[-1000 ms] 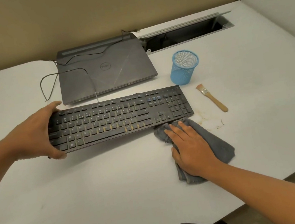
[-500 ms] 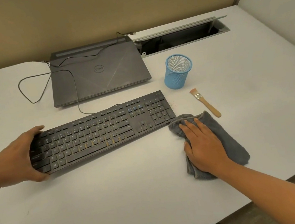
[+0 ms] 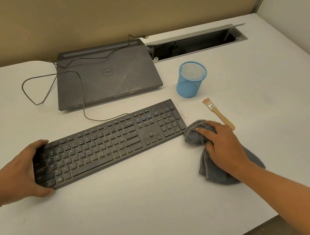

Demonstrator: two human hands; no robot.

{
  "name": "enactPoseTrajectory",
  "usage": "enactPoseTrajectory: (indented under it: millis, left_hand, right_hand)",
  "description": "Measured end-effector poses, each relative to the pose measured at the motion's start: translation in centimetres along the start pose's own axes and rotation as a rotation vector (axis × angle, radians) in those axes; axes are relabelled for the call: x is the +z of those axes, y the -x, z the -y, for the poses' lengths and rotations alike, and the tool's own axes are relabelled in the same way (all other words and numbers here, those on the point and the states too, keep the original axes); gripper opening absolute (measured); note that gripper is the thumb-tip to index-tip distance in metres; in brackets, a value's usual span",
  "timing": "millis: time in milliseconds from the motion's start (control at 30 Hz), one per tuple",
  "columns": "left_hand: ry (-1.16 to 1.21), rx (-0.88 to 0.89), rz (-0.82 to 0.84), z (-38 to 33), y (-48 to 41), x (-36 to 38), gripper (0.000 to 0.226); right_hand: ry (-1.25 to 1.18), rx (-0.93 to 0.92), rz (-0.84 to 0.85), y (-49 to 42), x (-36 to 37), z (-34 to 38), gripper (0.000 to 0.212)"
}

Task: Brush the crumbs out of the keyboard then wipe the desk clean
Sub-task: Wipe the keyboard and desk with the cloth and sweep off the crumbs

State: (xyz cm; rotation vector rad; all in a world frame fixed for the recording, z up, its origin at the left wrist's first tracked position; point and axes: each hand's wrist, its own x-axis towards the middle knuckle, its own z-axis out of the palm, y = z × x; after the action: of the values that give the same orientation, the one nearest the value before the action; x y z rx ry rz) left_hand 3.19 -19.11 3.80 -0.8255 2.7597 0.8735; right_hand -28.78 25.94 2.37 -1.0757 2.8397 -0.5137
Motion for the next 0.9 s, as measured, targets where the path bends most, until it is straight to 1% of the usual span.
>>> enactPoseTrajectory:
  millis: [67, 133, 200, 267, 333, 400, 433, 467, 500, 533, 567, 633, 667, 700, 733, 767, 800, 900]
  left_hand:
    - [-0.012, -0.022, -0.016, 0.5, 0.0, -0.2, 0.136]
    - [-0.026, -0.036, -0.011, 1.3, 0.2, -0.4, 0.139]
    - [-0.052, -0.056, 0.006, 1.5, 0.5, -0.6, 0.142]
    - [-0.106, -0.059, 0.027, 0.8, 0.9, -0.9, 0.141]
    - [-0.124, -0.04, 0.023, 0.1, 1.3, -1.1, 0.137]
    - [-0.151, -0.074, 0.028, -0.4, 1.3, -1.2, 0.137]
    - [-0.174, -0.105, 0.04, 0.2, 1.0, -1.1, 0.139]
    - [-0.186, -0.145, 0.066, 1.5, 0.7, -0.9, 0.143]
    - [-0.195, -0.193, 0.077, 3.9, 0.2, -0.3, 0.152]
    - [-0.201, -0.23, 0.059, 7.2, -0.5, 0.7, 0.164]
    - [-0.18, -0.255, 0.05, 7.9, -0.7, 0.9, 0.17]
    - [-0.201, -0.187, 0.02, 9.1, -1.4, 1.5, 0.174]
    - [-0.231, -0.166, 0.027, 7.1, -0.9, 1.1, 0.17]
    - [-0.241, -0.136, 0.016, 4.8, -0.1, 0.6, 0.157]
    - [-0.249, -0.077, -0.019, 3.3, 0.4, 0.3, 0.146]
    - [-0.25, -0.03, -0.054, 2.3, 0.7, 0.2, 0.142]
    - [-0.244, -0.022, -0.055, 1.9, 0.9, 0.2, 0.141]
    - [-0.22, -0.072, -0.042, 2.6, 0.1, 0.1, 0.143]
  right_hand:
    - [-0.042, 0.016, -0.06, -1.5, -1.2, 0.3, 0.045]
    - [-0.044, -0.006, -0.102, -3.5, -2.2, 1.0, 0.045]
    - [-0.021, -0.043, -0.104, -6.0, -2.5, 2.0, 0.045]
    - [0.027, -0.073, -0.037, -8.8, -2.0, 3.2, 0.045]
    - [0.127, -0.115, 0.092, -11.2, -0.9, 4.2, 0.046]
    - [0.234, -0.133, 0.224, -12.5, 0.4, 4.6, 0.047]
    - [0.267, -0.121, 0.261, -12.7, 0.8, 4.6, 0.047]
    - [0.285, -0.106, 0.27, -12.6, 1.0, 4.4, 0.048]
    - [0.292, -0.096, 0.264, -12.3, 1.0, 4.2, 0.048]
    - [0.294, -0.092, 0.259, -11.9, 1.0, 4.1, 0.049]
    - [0.287, -0.089, 0.26, -11.5, 0.9, 3.9, 0.05]
    - [0.263, -0.077, 0.257, -10.4, 0.7, 3.5, 0.05]
    - [0.257, -0.069, 0.256, -9.6, 0.6, 3.2, 0.05]
    - [0.255, -0.059, 0.255, -8.7, 0.4, 2.8, 0.051]
    - [0.255, -0.046, 0.255, -7.7, 0.2, 2.4, 0.051]
    - [0.255, -0.032, 0.252, -6.7, 0.1, 2.0, 0.051]
    - [0.259, -0.02, 0.247, -5.6, -0.1, 1.5, 0.051]
    - [0.296, 0.006, 0.225, -2.7, -0.7, 0.3, 0.051]
